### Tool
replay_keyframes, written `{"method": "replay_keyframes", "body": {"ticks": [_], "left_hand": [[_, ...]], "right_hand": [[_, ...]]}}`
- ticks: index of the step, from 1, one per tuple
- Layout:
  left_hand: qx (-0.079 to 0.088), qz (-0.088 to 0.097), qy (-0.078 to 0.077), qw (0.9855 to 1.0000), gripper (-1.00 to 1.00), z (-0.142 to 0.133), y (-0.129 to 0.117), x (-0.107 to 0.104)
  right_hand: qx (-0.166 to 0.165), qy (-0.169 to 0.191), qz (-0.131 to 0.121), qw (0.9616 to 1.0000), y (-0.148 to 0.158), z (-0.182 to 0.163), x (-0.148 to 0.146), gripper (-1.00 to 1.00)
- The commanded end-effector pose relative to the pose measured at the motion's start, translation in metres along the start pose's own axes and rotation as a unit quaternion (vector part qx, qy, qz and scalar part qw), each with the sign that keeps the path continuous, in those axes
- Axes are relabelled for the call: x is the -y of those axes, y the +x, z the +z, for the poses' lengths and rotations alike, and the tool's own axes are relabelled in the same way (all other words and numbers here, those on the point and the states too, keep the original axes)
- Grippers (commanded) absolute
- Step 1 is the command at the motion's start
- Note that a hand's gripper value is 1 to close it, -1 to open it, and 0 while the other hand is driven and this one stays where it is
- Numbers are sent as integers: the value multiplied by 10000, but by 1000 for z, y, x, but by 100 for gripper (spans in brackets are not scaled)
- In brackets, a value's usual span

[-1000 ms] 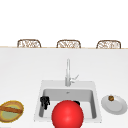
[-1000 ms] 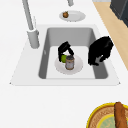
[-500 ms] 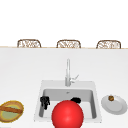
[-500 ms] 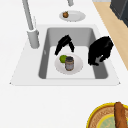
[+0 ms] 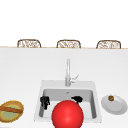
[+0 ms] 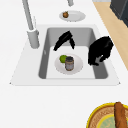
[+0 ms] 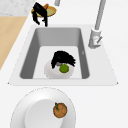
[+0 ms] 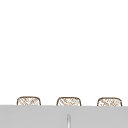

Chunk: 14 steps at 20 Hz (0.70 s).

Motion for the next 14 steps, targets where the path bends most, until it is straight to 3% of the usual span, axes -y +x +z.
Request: {"method": "replay_keyframes", "body": {"ticks": [1,7,14], "left_hand": [[0,0,0,10000,0,0,0,0],[0,0,0,10000,0,0,0,0],[0,0,0,10000,0,0,0,0]], "right_hand": [[35,-33,-55,10000,-6,16,10,-100],[54,141,-103,9998,-6,40,23,-100],[208,98,88,9997,5,52,19,-100]]}}
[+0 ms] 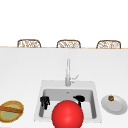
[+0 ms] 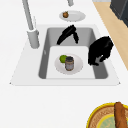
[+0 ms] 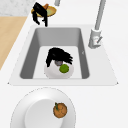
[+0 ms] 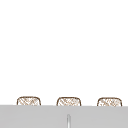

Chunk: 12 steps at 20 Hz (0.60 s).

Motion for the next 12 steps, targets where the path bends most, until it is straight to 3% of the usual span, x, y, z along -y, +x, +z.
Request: {"method": "replay_keyframes", "body": {"ticks": [1,4,6,12], "left_hand": [[0,0,0,10000,0,0,0,0],[0,0,0,10000,0,0,0,0],[0,0,0,10000,0,0,0,0],[0,0,0,10000,0,0,0,0]], "right_hand": [[210,56,108,9997,5,7,-3,-100],[76,15,-14,10000,2,4,-2,-100],[163,-122,149,9997,14,9,1,-100],[352,266,462,9980,33,13,-7,-100]]}}
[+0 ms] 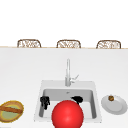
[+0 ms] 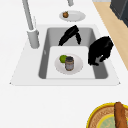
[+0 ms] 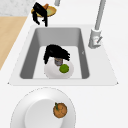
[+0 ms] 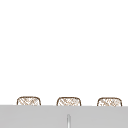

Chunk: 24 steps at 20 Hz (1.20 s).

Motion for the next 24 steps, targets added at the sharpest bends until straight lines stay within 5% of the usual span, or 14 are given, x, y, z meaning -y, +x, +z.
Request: {"method": "replay_keyframes", "body": {"ticks": [1,11,20,24], "left_hand": [[0,0,0,10000,0,0,0,0],[0,0,0,10000,0,0,0,0],[0,0,0,10000,0,0,0,0],[0,0,0,10000,0,0,0,0]], "right_hand": [[245,270,408,9985,13,4,-3,-100],[-3,777,315,9965,53,1,-5,-100],[-87,1032,275,9942,74,-48,-17,-100],[-197,1367,328,9899,79,-63,-24,-100]]}}
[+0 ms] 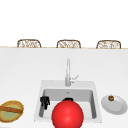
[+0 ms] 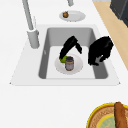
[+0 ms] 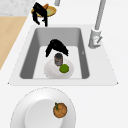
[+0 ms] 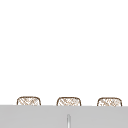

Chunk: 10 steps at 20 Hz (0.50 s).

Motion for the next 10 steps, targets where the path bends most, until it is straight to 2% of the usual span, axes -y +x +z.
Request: {"method": "replay_keyframes", "body": {"ticks": [1,6,8,10], "left_hand": [[0,0,0,10000,0,0,0,0],[0,0,0,10000,0,0,0,0],[0,0,0,10000,0,0,0,0],[0,0,0,10000,0,0,0,0]], "right_hand": [[-210,523,324,9979,3,-12,-3,-100],[-297,956,290,9946,-1,-24,-4,-100],[-254,934,198,9951,2,-28,-6,-100],[-204,725,140,9971,-2,-34,-10,-100]]}}
